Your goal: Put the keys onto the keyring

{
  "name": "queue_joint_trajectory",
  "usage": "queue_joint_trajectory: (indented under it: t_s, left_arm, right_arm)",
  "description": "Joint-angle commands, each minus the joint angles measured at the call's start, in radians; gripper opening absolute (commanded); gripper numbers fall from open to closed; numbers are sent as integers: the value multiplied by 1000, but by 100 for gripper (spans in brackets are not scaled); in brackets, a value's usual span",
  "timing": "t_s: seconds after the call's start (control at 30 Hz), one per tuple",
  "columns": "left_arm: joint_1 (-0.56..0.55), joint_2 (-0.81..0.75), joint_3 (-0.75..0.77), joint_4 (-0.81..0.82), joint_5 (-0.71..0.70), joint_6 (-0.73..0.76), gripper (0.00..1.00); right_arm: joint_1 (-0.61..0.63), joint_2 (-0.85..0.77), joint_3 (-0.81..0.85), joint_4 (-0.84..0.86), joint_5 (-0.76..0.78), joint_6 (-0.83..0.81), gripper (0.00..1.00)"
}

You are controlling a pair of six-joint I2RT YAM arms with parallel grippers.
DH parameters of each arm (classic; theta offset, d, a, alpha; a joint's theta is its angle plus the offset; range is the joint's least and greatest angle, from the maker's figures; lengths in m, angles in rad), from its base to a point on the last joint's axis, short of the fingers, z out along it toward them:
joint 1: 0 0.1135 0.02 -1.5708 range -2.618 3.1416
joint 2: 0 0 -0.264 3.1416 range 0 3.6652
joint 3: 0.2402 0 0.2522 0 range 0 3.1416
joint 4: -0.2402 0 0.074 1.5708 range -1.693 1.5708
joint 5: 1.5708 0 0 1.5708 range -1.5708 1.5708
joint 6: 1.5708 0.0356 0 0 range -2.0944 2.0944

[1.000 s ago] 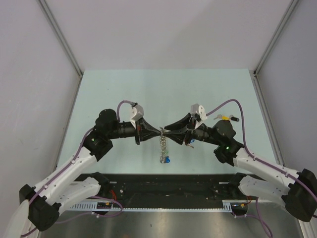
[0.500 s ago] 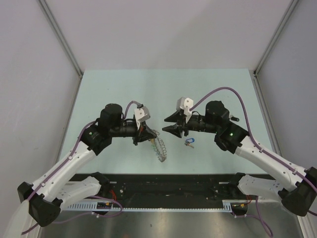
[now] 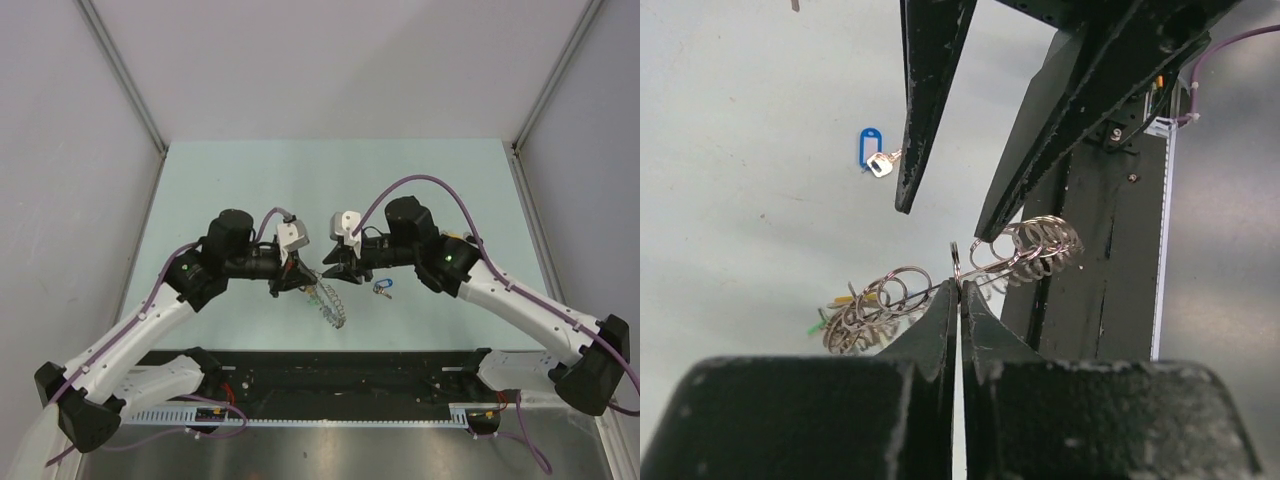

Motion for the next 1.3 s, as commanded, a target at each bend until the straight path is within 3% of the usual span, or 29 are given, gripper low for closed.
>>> queue_joint_trajectory:
  t_s: [0.0, 0.5, 0.6, 0.73, 0.77, 0.9, 1.0, 1.27]
  left_arm:
    - [-12, -3, 63, 1, 14, 32, 0]
    - [-24, 6, 70, -5, 9, 29, 0]
    - [-26, 9, 71, -6, 9, 27, 0]
    - [-26, 6, 71, -5, -5, 29, 0]
    - [-26, 0, 70, -2, -24, 26, 1]
    - [-24, -57, 38, 58, -86, 1, 26]
    - [-21, -138, -31, 156, -127, -27, 37]
    - [22, -284, -206, 398, -160, -132, 42]
  right_arm:
    - [15, 20, 71, -33, -37, -50, 35]
    - [50, 71, 94, -56, -16, -70, 28]
    - [56, 77, 98, -61, -11, -73, 20]
    - [59, 68, 98, -62, 7, -68, 0]
    - [59, 63, 98, -58, 13, -64, 0]
    - [58, 34, 98, -48, 26, -44, 0]
    - [50, 1, 82, -9, 16, -15, 0]
    - [-21, -121, -105, 325, -77, 162, 0]
